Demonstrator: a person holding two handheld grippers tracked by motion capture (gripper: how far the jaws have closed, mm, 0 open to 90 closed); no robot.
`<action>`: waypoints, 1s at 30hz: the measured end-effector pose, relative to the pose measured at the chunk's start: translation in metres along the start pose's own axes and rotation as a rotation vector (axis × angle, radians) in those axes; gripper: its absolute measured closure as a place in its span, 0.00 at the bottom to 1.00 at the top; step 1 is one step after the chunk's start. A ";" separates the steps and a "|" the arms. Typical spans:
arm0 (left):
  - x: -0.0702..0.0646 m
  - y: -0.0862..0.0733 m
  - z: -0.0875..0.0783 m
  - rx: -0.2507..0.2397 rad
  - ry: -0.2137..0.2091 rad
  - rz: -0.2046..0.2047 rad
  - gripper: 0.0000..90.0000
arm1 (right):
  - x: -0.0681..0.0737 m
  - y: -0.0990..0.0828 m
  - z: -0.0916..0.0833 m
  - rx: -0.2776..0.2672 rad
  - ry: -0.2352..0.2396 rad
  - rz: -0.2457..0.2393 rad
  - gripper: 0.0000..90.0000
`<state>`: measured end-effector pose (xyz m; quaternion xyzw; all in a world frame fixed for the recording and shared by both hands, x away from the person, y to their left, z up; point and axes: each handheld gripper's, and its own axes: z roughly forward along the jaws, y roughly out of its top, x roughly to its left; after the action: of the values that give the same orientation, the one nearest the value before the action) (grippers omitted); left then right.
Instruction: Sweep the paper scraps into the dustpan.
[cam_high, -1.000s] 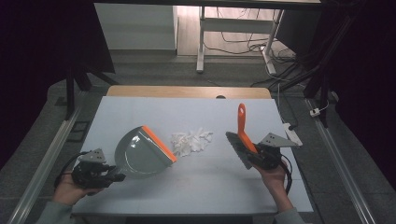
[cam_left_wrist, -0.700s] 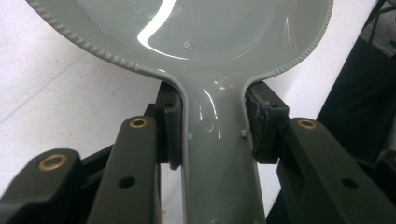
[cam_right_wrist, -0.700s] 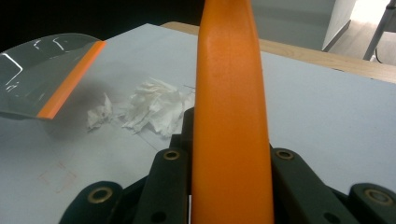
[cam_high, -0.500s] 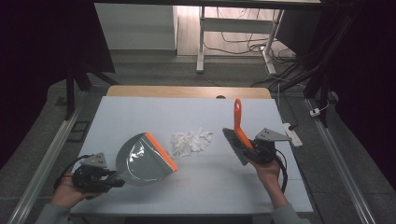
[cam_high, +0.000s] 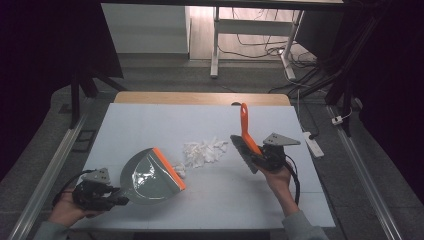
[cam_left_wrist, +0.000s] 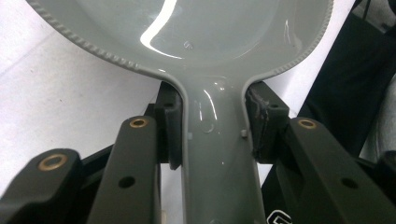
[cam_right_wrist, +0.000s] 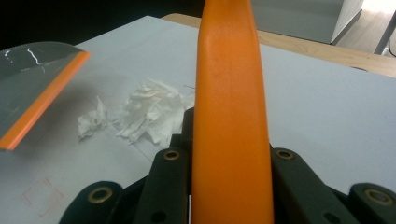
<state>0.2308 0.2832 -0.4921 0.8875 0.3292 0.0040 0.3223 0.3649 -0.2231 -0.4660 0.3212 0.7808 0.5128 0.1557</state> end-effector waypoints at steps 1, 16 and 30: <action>0.000 0.000 0.001 0.004 0.001 -0.002 0.68 | 0.000 0.001 0.001 0.000 0.000 0.001 0.85; -0.001 0.000 0.006 0.037 -0.008 0.003 0.68 | -0.008 0.013 0.025 0.027 -0.024 0.007 0.85; 0.001 -0.003 0.008 0.047 -0.026 0.004 0.68 | -0.029 0.023 0.057 0.082 -0.084 0.058 0.85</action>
<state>0.2321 0.2808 -0.5002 0.8954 0.3232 -0.0146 0.3058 0.4276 -0.1961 -0.4721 0.3711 0.7842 0.4709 0.1599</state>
